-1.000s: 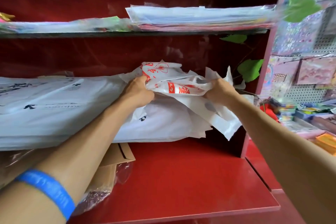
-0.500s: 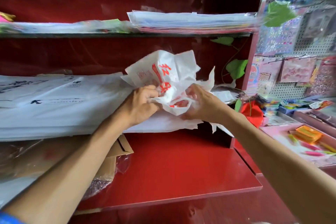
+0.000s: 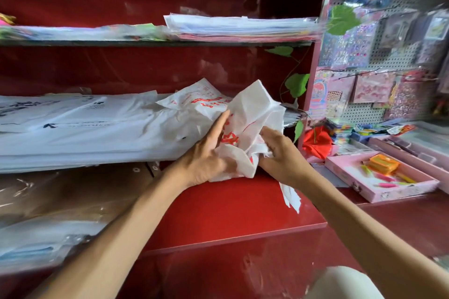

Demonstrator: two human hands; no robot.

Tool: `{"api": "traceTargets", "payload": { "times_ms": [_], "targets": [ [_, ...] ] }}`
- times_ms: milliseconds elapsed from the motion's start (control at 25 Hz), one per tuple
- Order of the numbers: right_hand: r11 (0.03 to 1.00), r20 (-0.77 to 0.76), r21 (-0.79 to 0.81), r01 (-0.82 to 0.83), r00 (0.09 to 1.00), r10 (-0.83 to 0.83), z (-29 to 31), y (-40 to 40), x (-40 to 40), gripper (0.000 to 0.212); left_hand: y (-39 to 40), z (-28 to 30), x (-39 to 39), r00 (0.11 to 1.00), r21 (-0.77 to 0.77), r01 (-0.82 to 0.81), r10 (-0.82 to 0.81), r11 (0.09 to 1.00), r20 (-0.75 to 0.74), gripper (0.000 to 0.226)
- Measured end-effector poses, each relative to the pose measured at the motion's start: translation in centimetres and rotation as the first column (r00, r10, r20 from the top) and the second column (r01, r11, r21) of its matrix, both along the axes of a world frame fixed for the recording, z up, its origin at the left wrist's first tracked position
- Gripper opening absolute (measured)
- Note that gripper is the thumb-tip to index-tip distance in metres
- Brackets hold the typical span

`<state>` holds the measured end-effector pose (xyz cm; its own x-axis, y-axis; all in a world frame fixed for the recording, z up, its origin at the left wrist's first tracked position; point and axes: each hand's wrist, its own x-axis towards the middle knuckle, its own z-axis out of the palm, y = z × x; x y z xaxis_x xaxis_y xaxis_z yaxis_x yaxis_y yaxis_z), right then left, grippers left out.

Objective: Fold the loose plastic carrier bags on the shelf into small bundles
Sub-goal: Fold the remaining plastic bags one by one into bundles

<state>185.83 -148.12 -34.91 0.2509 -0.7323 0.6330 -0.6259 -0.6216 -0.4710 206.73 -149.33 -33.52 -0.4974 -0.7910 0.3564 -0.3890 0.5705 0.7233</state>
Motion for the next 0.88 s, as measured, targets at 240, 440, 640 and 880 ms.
{"api": "traceTargets", "payload": {
  "times_ms": [240,440,640,880],
  "targets": [
    [0.969,-0.027,0.207,-0.137,0.989,0.145,-5.5,3.6,-2.0,0.020,3.2,-6.9,-3.2,1.000,-0.062,-0.020,0.020,0.998,-0.002,0.031],
    [0.913,0.049,0.394,-0.108,0.994,0.096,-7.6,2.4,-1.3,0.035,1.1,-11.1,-1.2,0.827,-0.098,-0.515,0.524,0.851,0.202,0.011],
    [0.957,0.216,-0.064,0.282,0.940,-0.263,-1.6,-1.5,1.9,0.038,-2.9,-12.9,3.3,0.693,-0.092,-0.688,0.689,0.720,0.209,0.018],
    [0.877,-0.268,-0.014,0.480,0.844,-0.465,1.9,-9.4,3.4,0.024,-4.2,-15.4,5.8,0.562,-0.239,-0.714,0.742,0.658,0.366,0.034]
  ]
}}
